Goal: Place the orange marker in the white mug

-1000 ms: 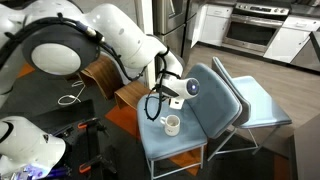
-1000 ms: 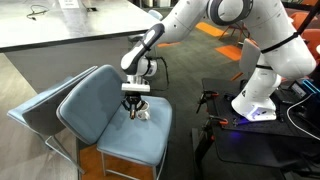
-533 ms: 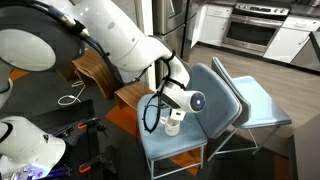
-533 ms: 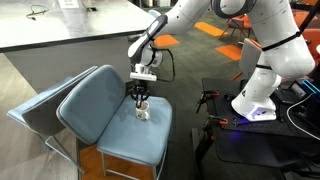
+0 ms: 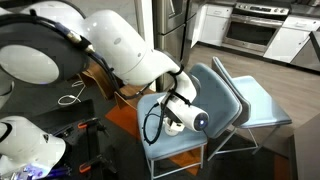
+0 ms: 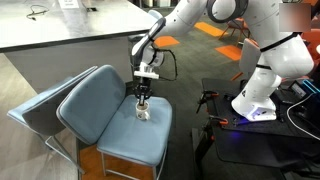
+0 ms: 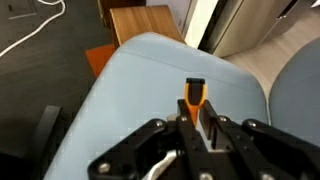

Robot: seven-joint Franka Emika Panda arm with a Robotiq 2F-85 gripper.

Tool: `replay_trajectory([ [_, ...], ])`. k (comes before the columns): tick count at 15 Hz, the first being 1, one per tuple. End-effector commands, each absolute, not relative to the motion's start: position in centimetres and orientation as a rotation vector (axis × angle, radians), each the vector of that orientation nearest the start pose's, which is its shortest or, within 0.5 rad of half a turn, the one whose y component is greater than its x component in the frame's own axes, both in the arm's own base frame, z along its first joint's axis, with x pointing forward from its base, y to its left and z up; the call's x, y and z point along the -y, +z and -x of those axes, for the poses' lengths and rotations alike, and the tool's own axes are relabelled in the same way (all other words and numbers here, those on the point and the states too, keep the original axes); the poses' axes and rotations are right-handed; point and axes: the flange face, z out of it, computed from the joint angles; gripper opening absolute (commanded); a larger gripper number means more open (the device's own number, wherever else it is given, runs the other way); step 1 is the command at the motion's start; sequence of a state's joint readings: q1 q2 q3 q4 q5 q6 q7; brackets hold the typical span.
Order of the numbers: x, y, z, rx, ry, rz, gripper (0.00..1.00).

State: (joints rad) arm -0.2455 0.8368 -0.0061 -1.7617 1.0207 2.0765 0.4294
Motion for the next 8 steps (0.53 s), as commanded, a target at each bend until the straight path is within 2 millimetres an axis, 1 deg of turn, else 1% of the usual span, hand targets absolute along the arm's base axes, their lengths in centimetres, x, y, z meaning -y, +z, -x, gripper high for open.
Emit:
replay_trajectory([
  [1, 12.0, 4.9, -60.3, -1.511, 0.699, 1.713, 0.05],
  [5, 13.4, 1.9, -61.2, -1.532, 0.674, 1.687, 0.05],
  [8, 13.9, 0.4, -61.7, -1.564, 0.674, 1.665, 0.05],
])
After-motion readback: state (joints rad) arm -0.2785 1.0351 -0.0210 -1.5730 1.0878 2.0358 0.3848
